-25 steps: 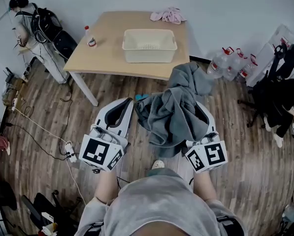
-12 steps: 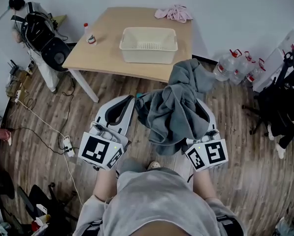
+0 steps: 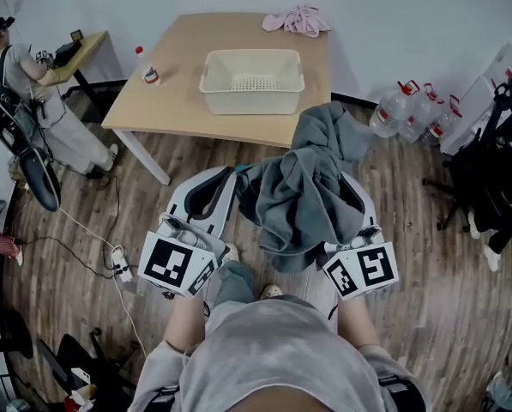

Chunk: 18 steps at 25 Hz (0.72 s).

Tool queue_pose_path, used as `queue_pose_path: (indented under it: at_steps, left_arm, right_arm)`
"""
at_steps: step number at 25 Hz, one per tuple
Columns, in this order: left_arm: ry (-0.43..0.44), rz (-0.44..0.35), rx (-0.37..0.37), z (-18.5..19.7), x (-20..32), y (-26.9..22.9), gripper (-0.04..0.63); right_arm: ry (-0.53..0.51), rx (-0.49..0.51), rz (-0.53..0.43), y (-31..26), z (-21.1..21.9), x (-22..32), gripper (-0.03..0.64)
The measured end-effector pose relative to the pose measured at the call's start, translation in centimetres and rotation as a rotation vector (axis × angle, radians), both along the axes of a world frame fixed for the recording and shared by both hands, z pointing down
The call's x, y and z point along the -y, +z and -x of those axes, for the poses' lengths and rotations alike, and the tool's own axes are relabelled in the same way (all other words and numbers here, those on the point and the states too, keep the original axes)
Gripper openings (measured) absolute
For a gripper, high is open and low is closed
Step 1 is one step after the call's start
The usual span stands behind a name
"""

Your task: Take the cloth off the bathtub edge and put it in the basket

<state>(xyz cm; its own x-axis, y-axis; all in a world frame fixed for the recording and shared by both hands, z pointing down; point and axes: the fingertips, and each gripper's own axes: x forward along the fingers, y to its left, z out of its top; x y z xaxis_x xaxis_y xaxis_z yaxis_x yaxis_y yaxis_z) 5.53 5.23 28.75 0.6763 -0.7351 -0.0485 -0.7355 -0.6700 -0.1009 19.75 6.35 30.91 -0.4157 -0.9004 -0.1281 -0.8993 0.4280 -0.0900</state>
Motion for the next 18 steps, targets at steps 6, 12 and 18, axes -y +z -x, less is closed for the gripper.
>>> queue_pose_path:
  at_steps: [6,12,18]
  left_arm:
    - [0.029,0.019,-0.021,1.0,4.0,0.4,0.000]
    - [0.060,0.025,-0.020,2.6,9.1,0.2,0.000]
    - [0.107,0.014,-0.021,4.4,14.4,-0.2,0.000]
  right_arm:
    - [0.040,-0.003,0.019,0.3,0.6,3.6,0.160]
    - [0.087,0.008,0.021,0.0,1.9,8.0,0.160]
    - [0.141,0.011,0.016,-0.3,3.8,12.4,0.160]
